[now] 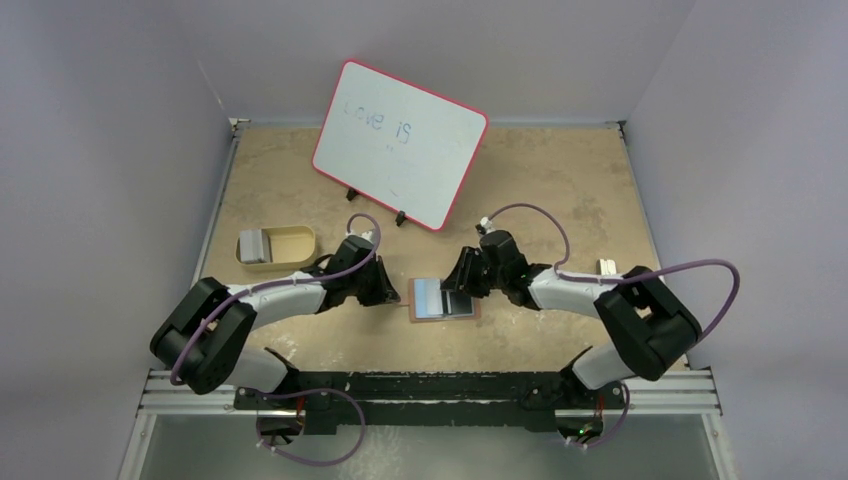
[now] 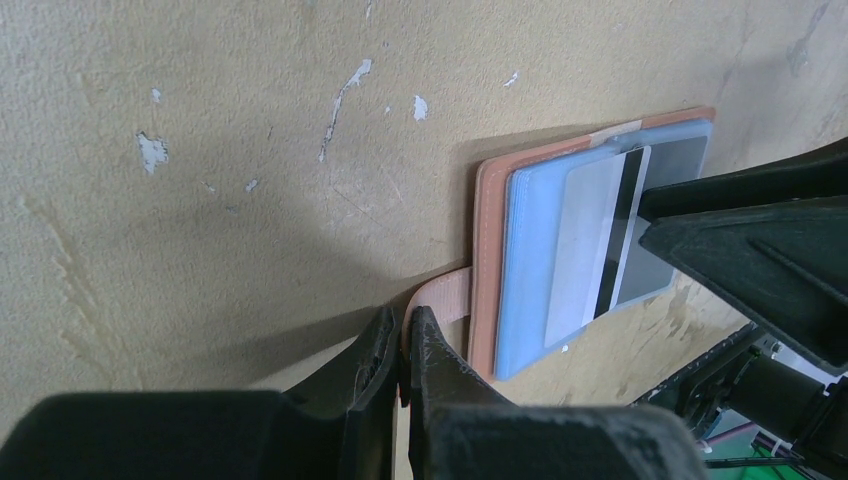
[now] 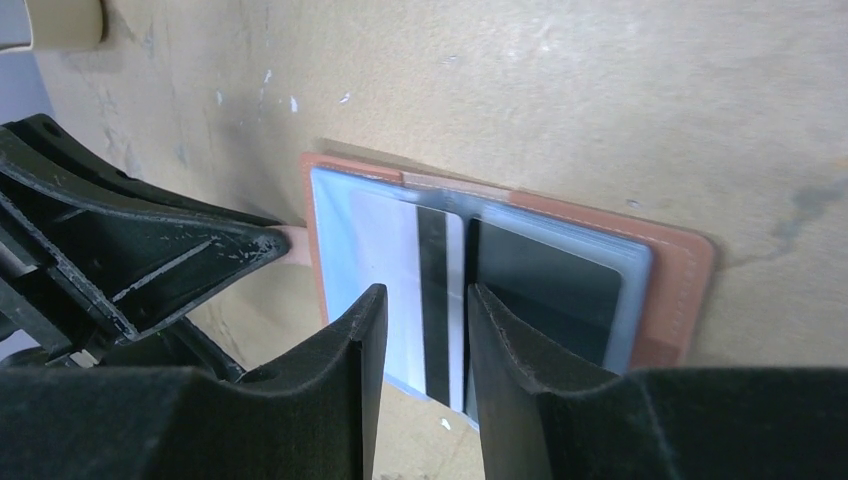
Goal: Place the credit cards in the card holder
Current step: Insert the credit card into the card holder.
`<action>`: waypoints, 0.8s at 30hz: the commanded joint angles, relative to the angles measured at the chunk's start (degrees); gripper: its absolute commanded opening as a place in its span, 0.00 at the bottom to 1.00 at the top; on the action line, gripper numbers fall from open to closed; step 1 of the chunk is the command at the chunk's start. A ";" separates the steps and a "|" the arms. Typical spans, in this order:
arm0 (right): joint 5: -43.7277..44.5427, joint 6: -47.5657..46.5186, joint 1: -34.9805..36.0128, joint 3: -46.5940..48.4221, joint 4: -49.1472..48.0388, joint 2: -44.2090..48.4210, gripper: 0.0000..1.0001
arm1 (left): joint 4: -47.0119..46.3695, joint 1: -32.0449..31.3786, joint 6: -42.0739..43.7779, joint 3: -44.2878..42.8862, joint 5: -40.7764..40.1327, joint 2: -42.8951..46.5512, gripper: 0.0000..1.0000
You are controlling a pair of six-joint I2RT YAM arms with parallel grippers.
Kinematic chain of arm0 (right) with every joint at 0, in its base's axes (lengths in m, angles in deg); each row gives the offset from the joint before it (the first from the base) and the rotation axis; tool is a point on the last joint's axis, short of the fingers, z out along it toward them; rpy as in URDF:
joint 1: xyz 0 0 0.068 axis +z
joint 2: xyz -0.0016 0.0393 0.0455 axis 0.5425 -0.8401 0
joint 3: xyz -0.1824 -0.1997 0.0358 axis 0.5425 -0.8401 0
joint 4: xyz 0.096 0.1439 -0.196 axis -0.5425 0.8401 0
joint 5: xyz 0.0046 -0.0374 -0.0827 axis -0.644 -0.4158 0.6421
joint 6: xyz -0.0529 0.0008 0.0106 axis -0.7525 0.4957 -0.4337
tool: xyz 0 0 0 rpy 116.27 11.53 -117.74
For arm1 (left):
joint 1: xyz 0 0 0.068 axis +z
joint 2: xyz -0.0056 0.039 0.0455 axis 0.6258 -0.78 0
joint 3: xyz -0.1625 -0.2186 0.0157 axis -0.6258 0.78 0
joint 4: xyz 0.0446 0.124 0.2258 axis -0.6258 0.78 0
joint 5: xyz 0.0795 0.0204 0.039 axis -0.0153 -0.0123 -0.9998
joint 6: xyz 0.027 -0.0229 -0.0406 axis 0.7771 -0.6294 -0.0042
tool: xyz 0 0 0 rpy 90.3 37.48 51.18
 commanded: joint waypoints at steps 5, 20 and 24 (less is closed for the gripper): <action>0.85 0.48 4.80 4.40 -1.28 -4.41 0.38 | -2.19 -0.24 -0.10 -0.31 0.10 0.70 0.00; 0.06 3.60 5.63 3.78 -2.84 -3.34 0.21 | -2.45 -0.29 -0.17 -0.55 -0.30 1.37 0.00; -0.84 5.23 5.63 2.35 -5.16 -3.23 0.19 | -2.82 -0.29 -0.49 -0.77 -0.32 0.87 0.00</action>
